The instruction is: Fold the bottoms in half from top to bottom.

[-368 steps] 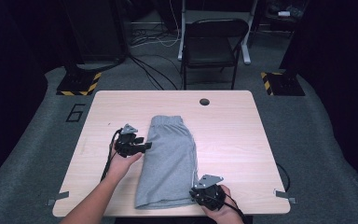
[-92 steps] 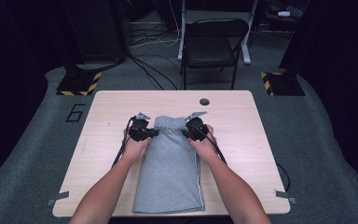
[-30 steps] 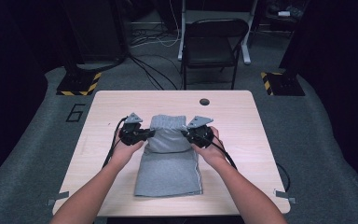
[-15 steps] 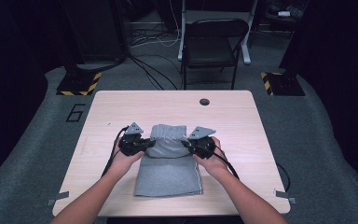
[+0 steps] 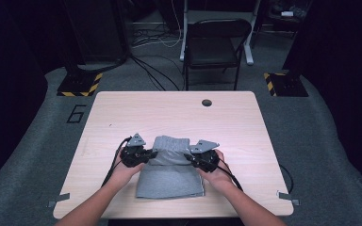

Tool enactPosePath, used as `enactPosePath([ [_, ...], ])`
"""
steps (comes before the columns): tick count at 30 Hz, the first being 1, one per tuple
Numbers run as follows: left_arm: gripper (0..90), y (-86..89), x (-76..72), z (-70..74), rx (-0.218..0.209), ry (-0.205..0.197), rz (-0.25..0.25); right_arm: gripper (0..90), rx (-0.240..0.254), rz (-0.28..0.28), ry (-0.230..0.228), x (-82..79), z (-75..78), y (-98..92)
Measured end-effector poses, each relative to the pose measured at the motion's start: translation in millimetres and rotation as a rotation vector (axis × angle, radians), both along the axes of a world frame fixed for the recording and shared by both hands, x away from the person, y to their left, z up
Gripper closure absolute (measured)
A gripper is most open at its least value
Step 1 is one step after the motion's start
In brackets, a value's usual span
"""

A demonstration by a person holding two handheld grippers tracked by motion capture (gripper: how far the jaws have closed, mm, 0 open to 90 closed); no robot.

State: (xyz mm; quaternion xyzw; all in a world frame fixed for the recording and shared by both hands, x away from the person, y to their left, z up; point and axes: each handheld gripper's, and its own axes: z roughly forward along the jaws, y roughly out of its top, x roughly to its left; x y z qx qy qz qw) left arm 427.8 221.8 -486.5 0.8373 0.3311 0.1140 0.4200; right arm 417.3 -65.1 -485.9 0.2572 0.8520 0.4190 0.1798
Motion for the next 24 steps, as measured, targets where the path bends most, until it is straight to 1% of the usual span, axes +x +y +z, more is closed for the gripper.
enactPosePath([
  [1,81.7,-0.3,-1.6,-1.3,-0.004,0.008,0.0,82.2,-0.004,0.001,0.001,-1.9,-1.8,0.2],
  [2,81.6,-0.1,-2.9,-3.0,0.004,0.007,-0.01,82.1,-0.006,0.003,0.001,-3.0,-3.1,0.1],
  [3,81.5,-0.8,-4.4,-5.3,0.011,0.004,-0.009,81.9,-0.011,0.009,0.0,-3.8,-5.2,-0.2],
  [6,80.1,-2.4,-7.1,-9.6,0.03,0.025,-0.027,79.5,-0.02,0.007,0.021,-7.0,-11.7,-1.2],
  [7,79.9,-3.4,-7.9,-10.6,0.024,0.026,-0.023,77.8,-0.014,0.001,0.032,-8.5,-13.9,-1.7],
  [8,79.9,-3.3,-8.2,-10.4,0.038,0.026,-0.032,76.9,-0.009,-0.002,0.032,-8.6,-15.0,-2.2],
  [9,79.9,-3.9,-8.7,-11.5,0.033,0.024,-0.032,76.1,-0.002,0.0,0.044,-9.0,-16.1,-3.3],
  [10,79.8,-4.2,-9.5,-12.2,0.036,0.026,-0.035,75.3,0.006,-0.007,0.056,-10.0,-16.7,-3.7],
  [11,79.9,-4.8,-10.8,-13.4,0.035,0.036,-0.036,74.5,0.012,-0.008,0.063,-10.3,-17.2,-4.4],
  [12,79.8,-5.0,-12.2,-14.9,0.043,0.038,-0.038,74.4,0.02,-0.011,0.076,-11.3,-18.1,-4.7],
  [13,79.8,-4.7,-13.2,-16.2,0.049,0.042,-0.049,74.1,0.019,-0.007,0.076,-12.0,-19.0,-5.5],
  [14,79.8,-5.2,-14.3,-17.5,0.049,0.046,-0.047,74.0,0.019,-0.007,0.083,-12.8,-19.8,-5.9],
  [15,79.8,-5.3,-15.5,-18.7,0.059,0.047,-0.05,74.0,0.013,0.003,0.078,-12.1,-20.2,-6.7],
  [16,79.7,-5.1,-16.6,-21.0,0.062,0.052,-0.058,74.2,0.014,-0.006,0.093,-13.7,-20.7,-6.9],
  [18,79.8,-5.0,-17.7,-24.4,0.068,0.067,-0.071,75.6,0.003,-0.001,0.093,-12.8,-22.5,-8.1],
  [19,79.9,-5.2,-18.7,-26.5,0.06,0.064,-0.066,76.8,0.014,-0.011,0.105,-13.3,-24.6,-7.9],
  [20,80.0,-4.8,-18.9,-27.1,0.056,0.065,-0.062,77.4,0.012,-0.012,0.106,-12.7,-26.2,-8.5],
  [21,80.1,-4.7,-18.8,-27.3,0.053,0.066,-0.058,77.8,0.018,-0.018,0.116,-13.2,-28.1,-9.2],
  [22,80.1,-4.8,-18.9,-27.7,0.05,0.066,-0.055,78.0,0.022,-0.012,0.113,-12.4,-29.9,-10.3],
  [23,80.1,-4.9,-19.0,-28.2,0.047,0.064,-0.053,78.3,0.036,-0.021,0.124,-12.5,-30.8,-10.6],
  [24,80.1,-5.0,-19.1,-28.1,0.047,0.065,-0.054,78.3,0.039,-0.016,0.125,-11.8,-31.5,-11.9],
])
